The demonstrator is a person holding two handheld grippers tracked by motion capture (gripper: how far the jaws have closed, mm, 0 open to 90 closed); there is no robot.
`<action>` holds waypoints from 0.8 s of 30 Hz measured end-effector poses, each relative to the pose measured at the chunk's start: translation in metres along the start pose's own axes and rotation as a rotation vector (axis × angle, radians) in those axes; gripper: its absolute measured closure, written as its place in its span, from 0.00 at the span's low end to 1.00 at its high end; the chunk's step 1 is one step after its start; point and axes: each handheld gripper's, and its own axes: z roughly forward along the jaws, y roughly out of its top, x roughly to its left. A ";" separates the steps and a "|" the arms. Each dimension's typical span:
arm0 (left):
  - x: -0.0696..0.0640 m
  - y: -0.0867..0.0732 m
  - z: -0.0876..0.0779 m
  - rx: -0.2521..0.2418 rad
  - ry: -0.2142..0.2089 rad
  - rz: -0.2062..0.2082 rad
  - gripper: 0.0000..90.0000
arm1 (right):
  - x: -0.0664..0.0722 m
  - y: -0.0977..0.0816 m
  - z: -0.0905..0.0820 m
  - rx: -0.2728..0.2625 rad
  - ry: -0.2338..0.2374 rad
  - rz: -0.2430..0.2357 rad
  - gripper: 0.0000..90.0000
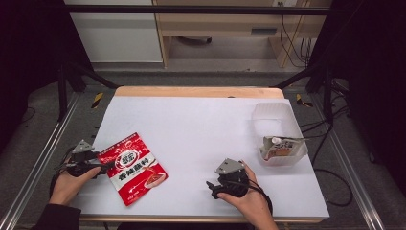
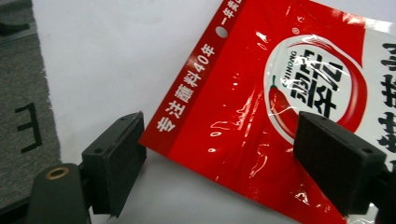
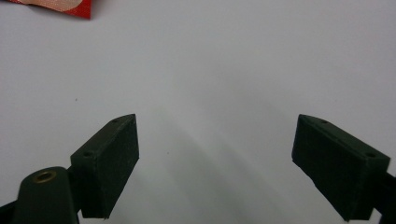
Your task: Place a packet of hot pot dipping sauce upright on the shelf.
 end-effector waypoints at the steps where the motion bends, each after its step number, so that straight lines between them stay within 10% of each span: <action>1: 0.000 0.000 -0.001 -0.001 -0.001 0.002 0.20 | 0.000 0.000 0.000 0.001 -0.001 -0.001 0.17; 14: -0.003 0.001 -0.015 -0.059 -0.080 -0.053 0.37 | -0.001 -0.001 -0.001 0.000 -0.004 -0.003 0.17; 24: -0.007 0.004 -0.012 -0.014 -0.106 -0.037 0.49 | 0.000 -0.001 0.001 0.007 0.003 -0.013 0.17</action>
